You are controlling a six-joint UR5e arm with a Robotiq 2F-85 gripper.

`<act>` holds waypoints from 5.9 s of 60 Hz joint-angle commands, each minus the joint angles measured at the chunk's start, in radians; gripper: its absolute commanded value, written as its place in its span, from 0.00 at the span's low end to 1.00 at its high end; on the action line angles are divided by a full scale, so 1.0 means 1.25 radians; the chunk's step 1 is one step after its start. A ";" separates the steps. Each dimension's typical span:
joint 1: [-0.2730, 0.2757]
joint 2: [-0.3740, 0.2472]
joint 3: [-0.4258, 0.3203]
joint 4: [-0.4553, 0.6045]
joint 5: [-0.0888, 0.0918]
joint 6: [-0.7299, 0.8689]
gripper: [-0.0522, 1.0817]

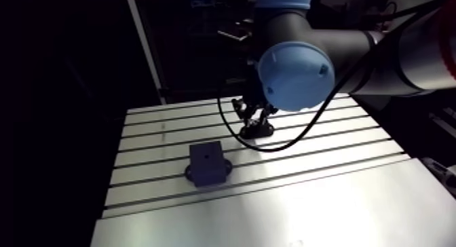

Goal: Pick up the M10 bolt and insert it into the hole until fully seated.

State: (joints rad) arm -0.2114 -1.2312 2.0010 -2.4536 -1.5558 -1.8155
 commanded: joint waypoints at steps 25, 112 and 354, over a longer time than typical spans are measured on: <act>0.000 0.008 -0.005 0.000 -0.002 0.000 0.58; 0.001 -0.038 -0.039 0.043 0.002 -0.028 0.95; 0.233 -0.053 -0.263 0.637 -0.045 0.126 1.00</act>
State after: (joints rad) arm 0.0779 -1.2976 1.6597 -1.6554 -1.6131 -1.6576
